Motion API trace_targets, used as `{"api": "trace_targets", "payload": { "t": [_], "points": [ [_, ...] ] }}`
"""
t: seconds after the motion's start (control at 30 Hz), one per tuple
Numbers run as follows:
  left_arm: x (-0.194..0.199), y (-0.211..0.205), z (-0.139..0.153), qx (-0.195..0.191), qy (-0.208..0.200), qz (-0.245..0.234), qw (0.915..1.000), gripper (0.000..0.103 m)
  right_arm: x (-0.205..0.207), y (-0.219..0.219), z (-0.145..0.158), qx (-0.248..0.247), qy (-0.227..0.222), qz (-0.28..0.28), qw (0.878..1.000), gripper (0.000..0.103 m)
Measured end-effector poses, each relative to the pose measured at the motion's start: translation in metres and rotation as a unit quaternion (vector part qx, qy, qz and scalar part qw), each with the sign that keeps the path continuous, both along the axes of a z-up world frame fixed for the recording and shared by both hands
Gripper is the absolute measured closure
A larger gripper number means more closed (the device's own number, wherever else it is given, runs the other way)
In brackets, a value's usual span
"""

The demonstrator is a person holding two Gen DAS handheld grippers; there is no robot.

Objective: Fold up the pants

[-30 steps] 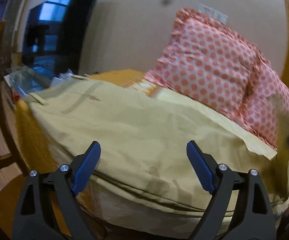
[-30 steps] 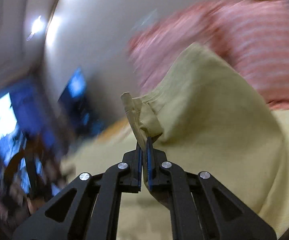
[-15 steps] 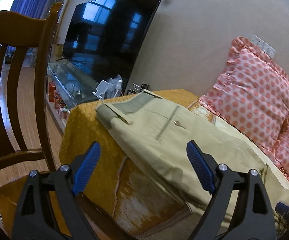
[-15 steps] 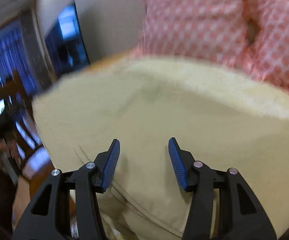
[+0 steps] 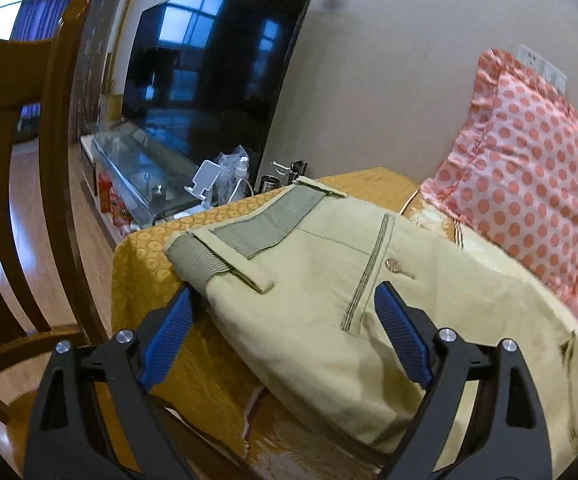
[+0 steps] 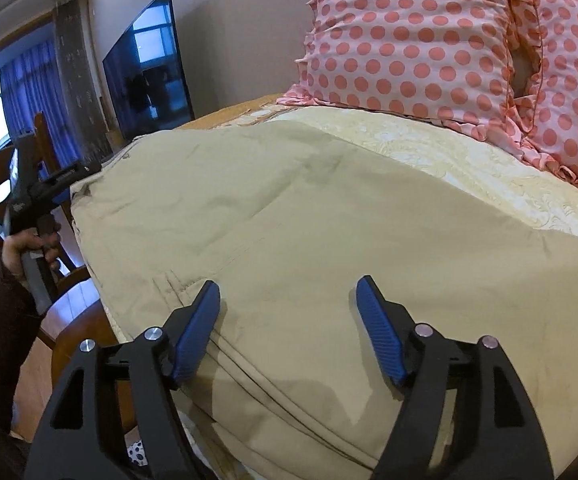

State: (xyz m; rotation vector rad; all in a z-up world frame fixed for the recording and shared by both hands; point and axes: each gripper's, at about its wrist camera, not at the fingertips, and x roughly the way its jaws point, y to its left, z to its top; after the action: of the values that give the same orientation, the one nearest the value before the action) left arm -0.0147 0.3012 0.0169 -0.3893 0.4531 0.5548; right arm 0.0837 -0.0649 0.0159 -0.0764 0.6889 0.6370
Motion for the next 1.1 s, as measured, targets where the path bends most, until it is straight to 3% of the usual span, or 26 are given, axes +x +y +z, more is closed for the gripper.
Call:
{"api": "trace_targets", "payload": {
  "t": [0.07, 0.17, 0.27, 0.37, 0.43, 0.47, 0.57, 0.6, 0.67, 0.8, 0.9, 0.97, 1.07, 1.1],
  "points": [
    [0.000, -0.003, 0.000, -0.001, -0.001, -0.008, 1.0000, 0.014, -0.001, 0.000, 0.000, 0.000, -0.001, 0.001, 1.000, 0.028],
    [-0.007, -0.007, 0.002, -0.049, -0.038, -0.048, 0.9969, 0.016, -0.002, -0.001, 0.000, 0.004, -0.001, 0.001, 1.000, 0.027],
    [-0.013, -0.010, 0.001, -0.121, -0.083, -0.099, 0.9844, 0.023, -0.002, -0.001, 0.000, 0.007, -0.001, 0.002, 1.000, 0.027],
    [-0.021, 0.000, -0.001, -0.184, -0.129, -0.096, 0.9696, 0.027, -0.003, -0.001, -0.001, 0.007, -0.003, 0.003, 1.000, 0.027],
    [-0.027, 0.016, -0.004, -0.239, -0.167, -0.078, 0.9535, 0.037, -0.003, -0.001, -0.001, 0.007, -0.003, 0.003, 1.000, 0.027],
    [-0.027, 0.022, -0.006, -0.253, -0.170, -0.065, 0.9502, 0.040, -0.003, -0.002, -0.001, 0.008, -0.003, 0.003, 1.000, 0.027],
    [-0.023, 0.032, -0.007, -0.263, -0.152, -0.039, 0.9519, 0.070, -0.004, -0.002, -0.001, 0.011, -0.003, 0.004, 1.000, 0.027],
    [-0.019, 0.034, -0.009, -0.262, -0.138, -0.029, 0.9547, 0.091, -0.004, -0.003, -0.001, 0.013, -0.002, 0.004, 1.000, 0.027],
    [-0.017, 0.034, -0.007, -0.261, -0.127, -0.021, 0.9568, 0.096, -0.006, -0.007, 0.000, 0.022, 0.003, 0.008, 1.000, 0.026],
    [-0.002, 0.001, 0.040, -0.162, -0.093, -0.042, 0.9815, 0.099, -0.015, -0.029, 0.009, 0.062, 0.006, 0.002, 0.998, 0.024],
    [0.016, -0.055, 0.091, -0.078, -0.092, -0.116, 0.9859, 0.099, -0.027, -0.059, 0.019, 0.090, -0.015, -0.026, 0.995, 0.023],
    [0.028, -0.106, 0.115, -0.024, -0.090, -0.179, 0.9795, 0.099, -0.033, -0.086, 0.024, 0.107, -0.029, -0.063, 0.992, 0.022],
    [0.041, -0.204, 0.130, 0.040, -0.080, -0.302, 0.9491, 0.099, -0.038, -0.135, 0.026, 0.132, -0.036, -0.141, 0.981, 0.021],
    [0.041, -0.244, 0.127, 0.055, -0.076, -0.357, 0.9294, 0.099, -0.040, -0.154, 0.026, 0.144, -0.034, -0.170, 0.974, 0.021]
  ]
}}
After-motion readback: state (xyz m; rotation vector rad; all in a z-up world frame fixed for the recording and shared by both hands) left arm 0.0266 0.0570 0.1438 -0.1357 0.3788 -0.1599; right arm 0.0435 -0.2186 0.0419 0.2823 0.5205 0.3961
